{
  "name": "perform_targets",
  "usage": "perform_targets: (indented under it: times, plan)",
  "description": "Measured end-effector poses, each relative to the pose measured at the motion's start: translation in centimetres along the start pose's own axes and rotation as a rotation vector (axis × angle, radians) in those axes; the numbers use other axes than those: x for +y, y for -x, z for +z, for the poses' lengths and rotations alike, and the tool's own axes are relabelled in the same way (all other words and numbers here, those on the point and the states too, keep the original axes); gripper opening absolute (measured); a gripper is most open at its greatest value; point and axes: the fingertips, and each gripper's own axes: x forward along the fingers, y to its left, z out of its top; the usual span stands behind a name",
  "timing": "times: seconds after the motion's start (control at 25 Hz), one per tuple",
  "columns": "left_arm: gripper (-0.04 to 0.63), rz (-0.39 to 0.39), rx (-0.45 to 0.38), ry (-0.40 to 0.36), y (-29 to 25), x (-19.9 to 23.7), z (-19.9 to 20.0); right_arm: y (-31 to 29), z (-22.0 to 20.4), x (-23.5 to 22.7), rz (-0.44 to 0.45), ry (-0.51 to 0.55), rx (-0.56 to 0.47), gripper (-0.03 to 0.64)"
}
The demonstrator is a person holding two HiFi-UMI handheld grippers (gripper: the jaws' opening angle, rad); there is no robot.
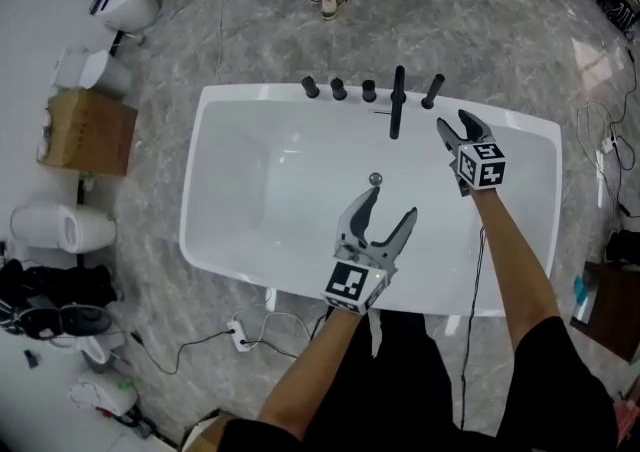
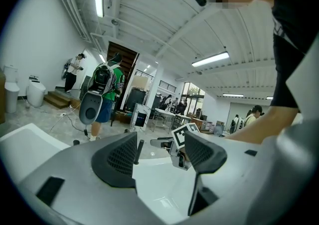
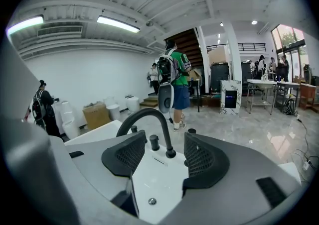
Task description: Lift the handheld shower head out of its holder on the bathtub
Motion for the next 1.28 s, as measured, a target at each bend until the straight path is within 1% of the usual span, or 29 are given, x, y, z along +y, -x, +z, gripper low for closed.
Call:
perform_targets:
  times: [0.12,0.48,0.64,0.8,0.92,1.08,1.28]
  plan:
    - [0.275,0.004,0.000,0.028,-0.3,0.2,-0.5,-1.5,0.1,-0.5,-0.006,-0.004,-0.004,0.222]
    - [0.275,0.011,0.009,0.045,-0.9,2.0,-2.2,-6.5,-2.2,-3.2,-0.035,0.008,0.028,0.221]
    - [0.275,0.015,0.000,0.064,-1.1,3.1,-2.8,-8.4,-3.6,-3.8,-0.044,-0.034,0.059,0.222]
    - [0.275,-0.011,0.016,0.025,-2.1,2.6,-2.6,-9.6,-3.8,-5.0,-0.067,-0.056,0.062,0.222]
    - [0.275,-0.020,0.009,0.022,-2.9,2.4,-2.2,-10.7,-3.7,-6.2,-0.098,-0.051,0.065,0.222]
    - [0.275,-0.028,0.023,0.045,-3.2,2.4,-2.5,-12.0,-4.1,-7.4,-0.135,-0.022,0.055,0.222]
    - [0.275,-0.082,0.054,0.004,-3.1,0.7,-3.6,-12.4,-3.4,-9.1,-0.162,-0.051,0.014,0.222]
